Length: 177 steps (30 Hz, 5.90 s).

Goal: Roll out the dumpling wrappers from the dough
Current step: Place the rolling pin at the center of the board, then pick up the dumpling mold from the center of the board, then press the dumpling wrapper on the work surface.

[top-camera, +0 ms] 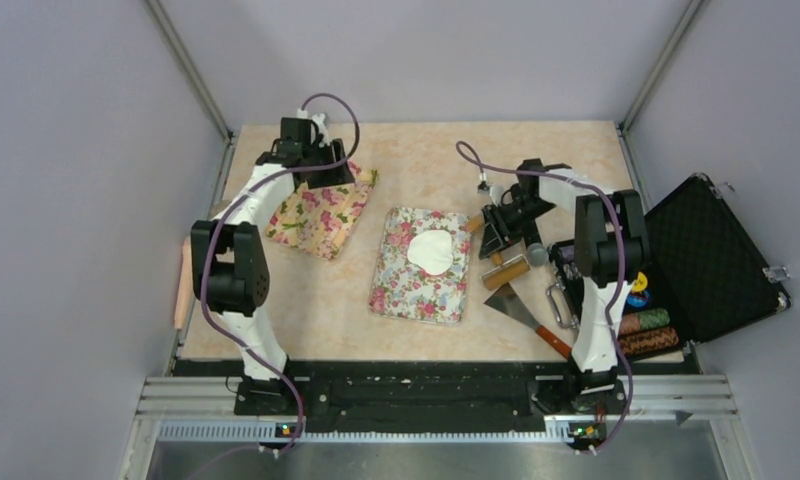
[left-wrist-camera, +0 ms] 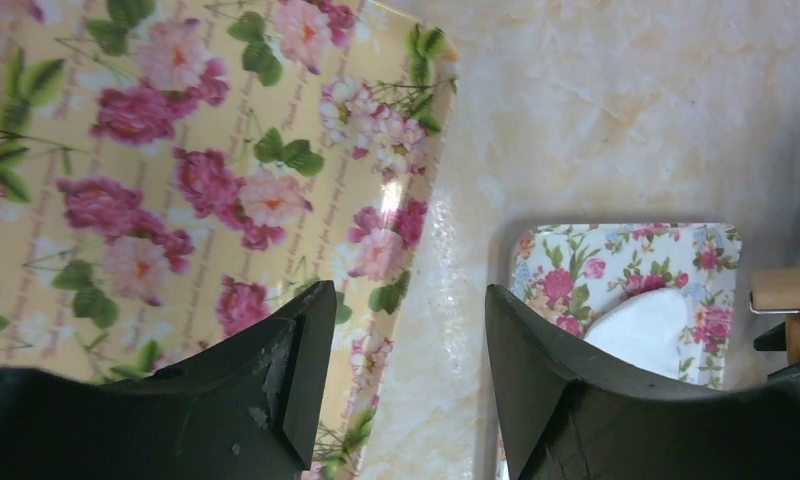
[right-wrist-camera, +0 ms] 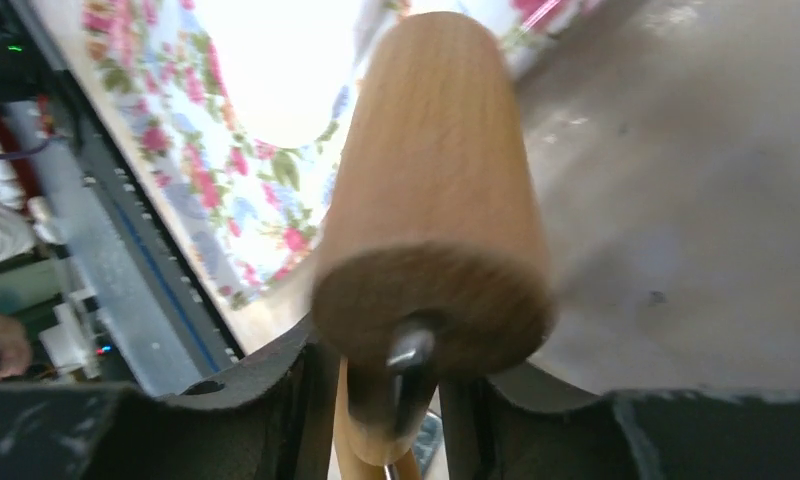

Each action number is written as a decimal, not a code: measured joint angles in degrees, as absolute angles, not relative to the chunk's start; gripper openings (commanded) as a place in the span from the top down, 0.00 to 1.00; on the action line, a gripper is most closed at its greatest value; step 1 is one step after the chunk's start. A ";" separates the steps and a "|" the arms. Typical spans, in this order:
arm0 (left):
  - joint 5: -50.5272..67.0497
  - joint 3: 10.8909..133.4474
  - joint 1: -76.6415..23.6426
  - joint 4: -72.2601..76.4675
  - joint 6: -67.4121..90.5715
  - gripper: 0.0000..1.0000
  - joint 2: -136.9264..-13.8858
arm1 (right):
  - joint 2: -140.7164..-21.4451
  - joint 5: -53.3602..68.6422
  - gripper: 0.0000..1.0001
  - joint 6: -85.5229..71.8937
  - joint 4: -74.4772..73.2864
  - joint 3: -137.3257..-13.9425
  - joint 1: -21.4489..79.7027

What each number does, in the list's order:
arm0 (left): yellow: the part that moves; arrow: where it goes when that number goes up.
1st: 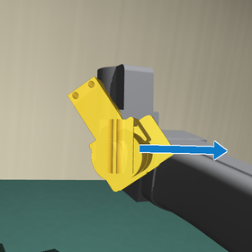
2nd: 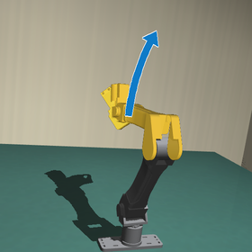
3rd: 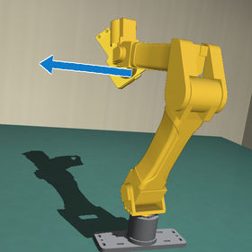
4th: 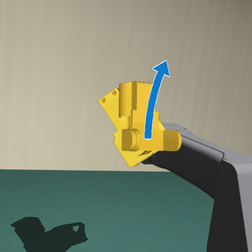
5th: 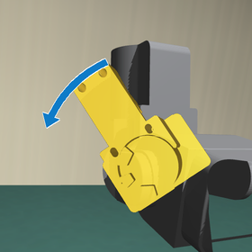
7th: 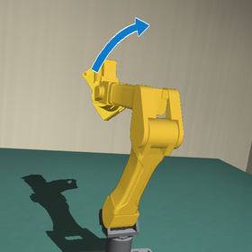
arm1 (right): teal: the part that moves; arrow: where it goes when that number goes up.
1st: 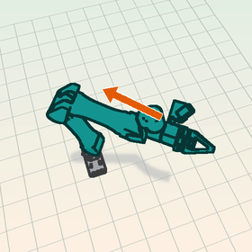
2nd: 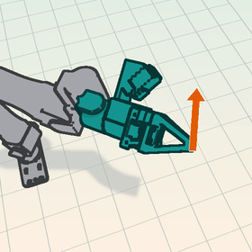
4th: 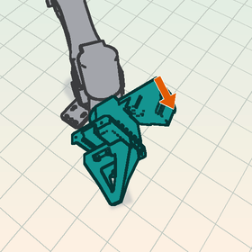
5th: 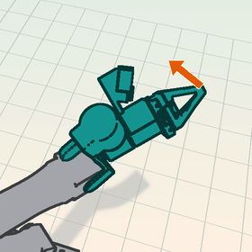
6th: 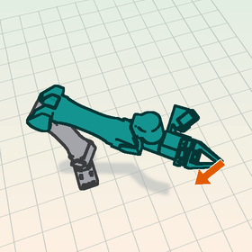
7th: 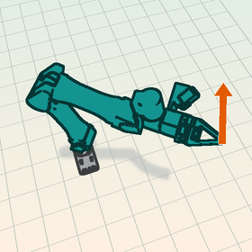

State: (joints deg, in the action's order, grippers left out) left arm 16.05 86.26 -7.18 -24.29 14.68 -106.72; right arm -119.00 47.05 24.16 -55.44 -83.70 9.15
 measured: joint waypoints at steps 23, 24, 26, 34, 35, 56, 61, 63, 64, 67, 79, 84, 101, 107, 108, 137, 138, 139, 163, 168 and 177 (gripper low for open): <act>-11.40 83.55 7.73 -28.64 0.25 0.34 -97.41 | -88.75 22.24 0.28 19.49 -29.80 -67.83 9.74; -12.01 82.78 7.99 -28.53 -0.54 0.35 -97.41 | -87.68 22.22 0.28 19.51 -28.84 -67.26 9.74; -12.51 82.00 8.34 -28.51 -1.74 0.37 -97.60 | -86.39 22.17 0.29 19.49 -27.29 -66.46 9.74; -12.99 81.91 12.58 -26.44 -5.76 0.42 -101.67 | -85.67 21.91 0.31 19.53 -24.93 -64.84 9.72; -12.99 81.93 13.10 -26.26 -6.11 0.43 -102.28 | -85.67 21.91 0.31 19.53 -24.84 -64.84 9.69; -8.84 90.83 17.61 -26.15 -7.68 0.54 -116.53 | -84.03 22.11 0.35 19.90 -23.42 -64.14 9.13; -7.88 91.96 17.98 -26.17 -7.62 0.56 -117.93 | -83.99 22.15 0.36 19.90 -23.14 -64.14 9.13; -7.62 92.07 18.06 -26.30 -7.57 0.58 -118.32 | -83.99 22.20 0.36 19.90 -23.16 -64.14 9.10; -7.42 92.27 18.09 -26.33 -7.53 0.60 -118.63 | -83.99 22.22 0.36 19.90 -23.16 -64.14 9.10; -6.85 93.14 18.24 -26.87 -7.25 0.68 -119.79 | -83.99 22.33 0.36 19.88 -23.16 -64.14 9.10; -5.15 95.59 19.18 -29.36 -5.52 1.00 -121.69 | -83.50 22.37 0.36 19.88 -23.11 -64.14 9.08; 0.30 95.85 19.20 -32.18 -4.89 1.00 -120.42 | -83.29 22.31 0.36 19.84 -22.87 -64.12 9.08; 13.61 79.61 -23.97 -31.07 -12.71 1.00 -90.24 | -82.43 21.43 0.36 18.79 -21.52 -62.98 6.35; 9.54 74.06 -36.40 -29.41 -16.03 1.00 -90.52 | -81.14 21.45 0.36 17.78 -20.49 -62.59 3.99; 8.60 73.19 -38.28 -28.93 -16.47 1.00 -90.67 | -81.08 21.45 0.36 17.76 -20.47 -62.59 3.92; -2.90 74.65 -48.93 -21.21 -15.62 1.00 -105.56 | -80.53 21.69 0.33 17.72 -19.29 -62.24 3.57; -2.92 74.81 -48.97 -21.02 -15.53 1.00 -105.82 | -80.51 21.76 0.33 17.72 -19.29 -62.24 3.57; -2.96 74.91 -49.01 -20.95 -15.40 1.00 -106.04 | -80.51 21.85 0.33 17.72 -19.29 -62.24 3.57; -3.73 76.73 -49.67 -21.52 -15.16 0.98 -107.53 | -80.51 22.59 0.33 17.72 -19.29 -62.24 3.57; -3.73 76.73 -49.67 -21.52 -15.14 0.96 -107.53 | -80.51 22.68 0.33 17.72 -19.29 -62.24 3.57; -3.68 76.73 -49.67 -21.56 -15.14 0.93 -107.53 | -80.51 22.79 0.33 17.72 -19.29 -62.24 3.57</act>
State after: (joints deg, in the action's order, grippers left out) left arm -3.68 76.73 -49.67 -21.56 -15.14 -107.53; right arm -80.51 22.79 17.72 -19.29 -62.24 3.57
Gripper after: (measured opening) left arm 0.070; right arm 0.673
